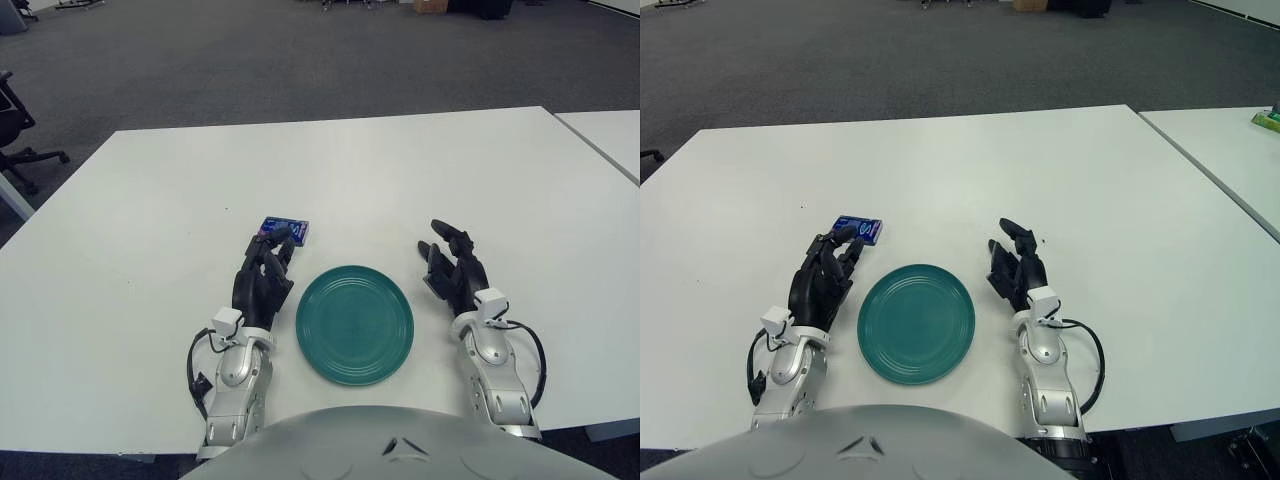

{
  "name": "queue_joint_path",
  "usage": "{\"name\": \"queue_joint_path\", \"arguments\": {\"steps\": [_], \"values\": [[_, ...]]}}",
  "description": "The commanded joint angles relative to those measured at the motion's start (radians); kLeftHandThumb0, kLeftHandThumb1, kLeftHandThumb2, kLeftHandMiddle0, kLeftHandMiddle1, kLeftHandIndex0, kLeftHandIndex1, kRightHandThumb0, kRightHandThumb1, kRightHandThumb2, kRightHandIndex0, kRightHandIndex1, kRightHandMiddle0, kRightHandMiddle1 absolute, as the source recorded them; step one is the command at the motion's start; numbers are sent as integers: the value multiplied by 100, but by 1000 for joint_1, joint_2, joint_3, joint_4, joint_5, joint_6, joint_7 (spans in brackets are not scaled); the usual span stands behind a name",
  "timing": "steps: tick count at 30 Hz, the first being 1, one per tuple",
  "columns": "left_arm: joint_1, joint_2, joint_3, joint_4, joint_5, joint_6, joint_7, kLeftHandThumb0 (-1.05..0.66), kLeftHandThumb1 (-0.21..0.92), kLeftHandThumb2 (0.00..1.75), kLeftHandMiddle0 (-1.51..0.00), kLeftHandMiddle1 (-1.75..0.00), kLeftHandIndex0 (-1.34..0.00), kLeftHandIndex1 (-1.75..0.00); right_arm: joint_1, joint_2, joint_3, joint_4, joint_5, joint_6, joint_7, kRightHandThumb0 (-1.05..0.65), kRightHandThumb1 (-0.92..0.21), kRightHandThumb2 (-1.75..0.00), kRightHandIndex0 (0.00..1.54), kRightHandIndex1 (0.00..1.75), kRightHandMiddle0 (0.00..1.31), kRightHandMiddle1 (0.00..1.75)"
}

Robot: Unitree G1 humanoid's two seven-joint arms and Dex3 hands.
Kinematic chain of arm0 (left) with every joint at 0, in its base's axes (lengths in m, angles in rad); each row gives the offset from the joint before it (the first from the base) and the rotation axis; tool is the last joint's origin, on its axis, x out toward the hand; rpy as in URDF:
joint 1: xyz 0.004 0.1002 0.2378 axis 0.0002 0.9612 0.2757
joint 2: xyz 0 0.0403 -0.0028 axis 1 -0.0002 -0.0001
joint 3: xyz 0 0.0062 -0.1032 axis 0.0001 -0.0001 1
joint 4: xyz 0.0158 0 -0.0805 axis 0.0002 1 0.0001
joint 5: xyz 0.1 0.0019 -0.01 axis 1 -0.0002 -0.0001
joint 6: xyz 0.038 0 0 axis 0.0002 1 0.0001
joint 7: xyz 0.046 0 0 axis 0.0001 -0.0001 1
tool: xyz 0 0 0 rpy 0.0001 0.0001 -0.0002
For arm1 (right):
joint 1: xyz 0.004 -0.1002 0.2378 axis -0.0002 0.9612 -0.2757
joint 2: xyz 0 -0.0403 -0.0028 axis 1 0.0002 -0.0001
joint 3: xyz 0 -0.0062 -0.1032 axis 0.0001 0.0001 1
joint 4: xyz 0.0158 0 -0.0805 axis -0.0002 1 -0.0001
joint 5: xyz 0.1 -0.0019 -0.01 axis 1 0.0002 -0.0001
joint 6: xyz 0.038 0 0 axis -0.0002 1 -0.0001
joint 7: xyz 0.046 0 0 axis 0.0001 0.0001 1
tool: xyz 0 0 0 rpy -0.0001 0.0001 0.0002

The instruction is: Put the gum into the plate.

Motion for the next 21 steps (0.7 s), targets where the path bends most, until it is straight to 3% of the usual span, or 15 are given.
{"name": "queue_joint_path", "arguments": {"steps": [1,14,21], "values": [[-10,-38,2,-4,-15,10,3,-93,92,86,-55,-7,-26,-105,13,6,5,25,3,43,1,-69,-92,-83,55,1,0,72],[-31,-30,29,117,17,-44,3,-94,92,87,-53,-6,-28,-107,15,5,8,48,-6,21,-1,-72,-92,-84,53,0,0,74],[-4,-39,3,136,84,-66,44,-95,92,88,-50,-5,-20,-104,34,15,32,79,-27,-12,-14,-73,-92,-86,50,0,0,70]]}}
